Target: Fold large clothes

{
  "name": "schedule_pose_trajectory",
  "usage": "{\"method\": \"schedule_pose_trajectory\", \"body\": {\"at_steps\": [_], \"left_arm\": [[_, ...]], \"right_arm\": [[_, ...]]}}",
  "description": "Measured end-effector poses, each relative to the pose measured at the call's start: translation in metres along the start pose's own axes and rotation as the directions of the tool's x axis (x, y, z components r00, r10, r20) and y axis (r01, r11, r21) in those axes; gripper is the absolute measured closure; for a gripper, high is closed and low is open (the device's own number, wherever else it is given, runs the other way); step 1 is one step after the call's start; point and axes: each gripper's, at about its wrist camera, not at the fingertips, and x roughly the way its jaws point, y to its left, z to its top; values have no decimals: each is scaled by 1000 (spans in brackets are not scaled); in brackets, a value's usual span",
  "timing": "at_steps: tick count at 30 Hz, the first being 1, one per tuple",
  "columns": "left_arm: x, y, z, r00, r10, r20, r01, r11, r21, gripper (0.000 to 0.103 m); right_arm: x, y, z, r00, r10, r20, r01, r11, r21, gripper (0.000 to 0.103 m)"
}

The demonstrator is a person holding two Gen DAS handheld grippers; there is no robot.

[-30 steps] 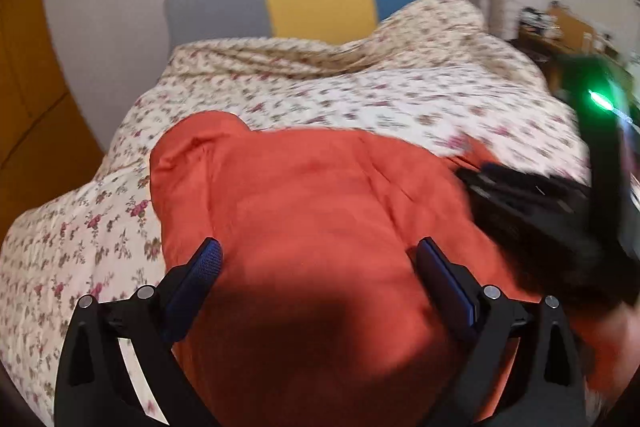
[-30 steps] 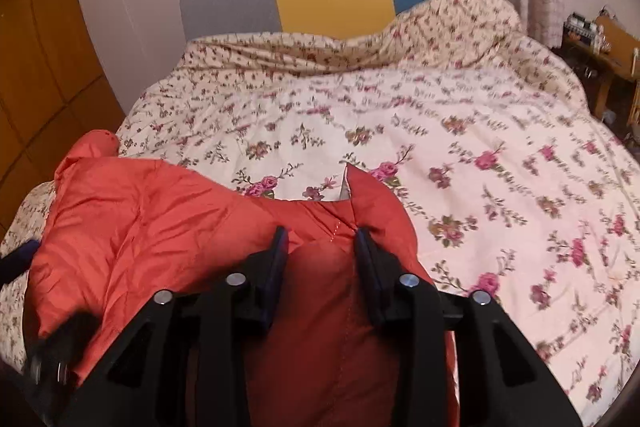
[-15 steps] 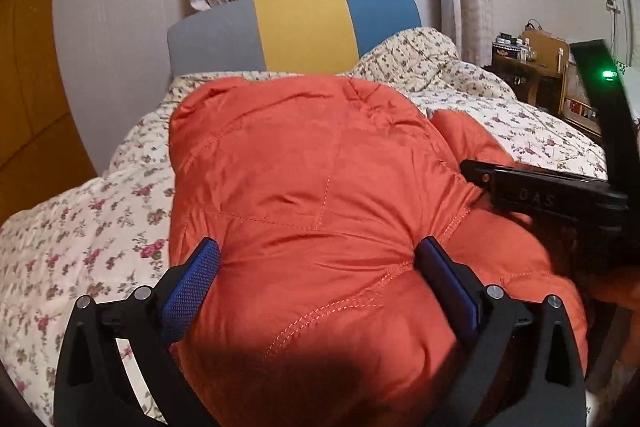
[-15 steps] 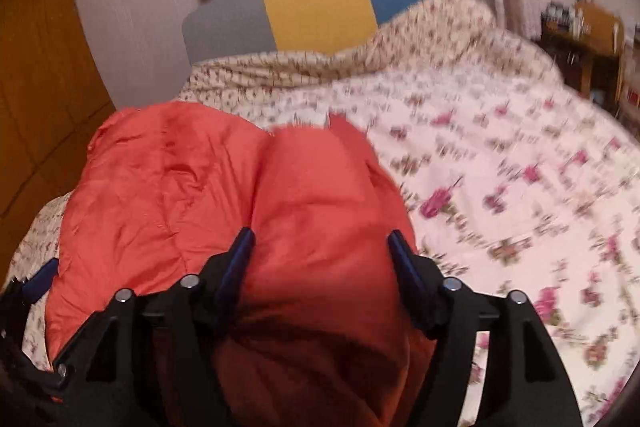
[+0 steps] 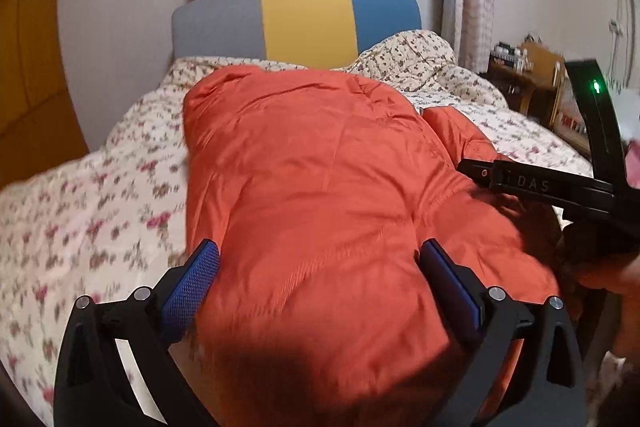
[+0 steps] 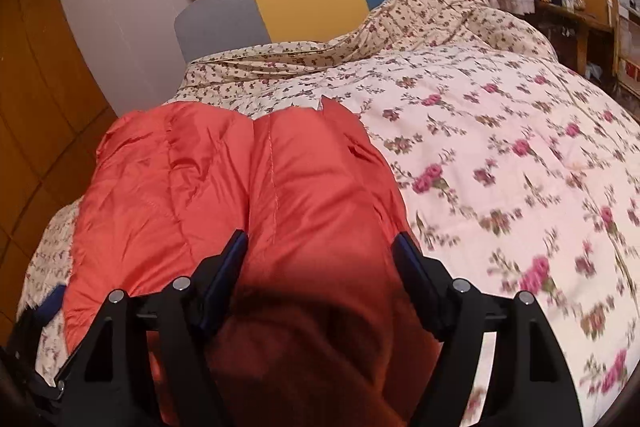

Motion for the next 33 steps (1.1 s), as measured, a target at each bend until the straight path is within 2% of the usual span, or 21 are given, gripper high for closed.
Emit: {"method": "schedule_pose_trajectory", "body": {"at_steps": [5, 9, 20, 23, 28, 33], "left_arm": [[-15, 10, -10, 998, -47, -35, 44, 996, -84, 3], [-24, 16, -15, 995, -78, -62, 70, 989, -129, 3], [-41, 25, -16, 992, -94, -88, 82, 988, -132, 3], [-42, 33, -13, 991, -90, -102, 74, 986, -152, 3], [-41, 54, -7, 986, -128, -111, 99, 968, -229, 3], [-30, 63, 3, 978, -163, -130, 127, 960, -250, 3]], "right_arm": [[-24, 6, -4, 1000, -14, -5, 14, 1000, 12, 26], [-39, 9, -12, 1000, 8, -22, -8, 1000, 30, 22], [-62, 18, -31, 996, 29, -85, -30, 1000, -9, 19], [-63, 14, -33, 992, 46, -120, -48, 999, -16, 15], [-62, -4, -31, 981, 94, -170, -88, 995, 43, 13], [-56, -24, -14, 965, 196, -174, -165, 970, 176, 8]]}}
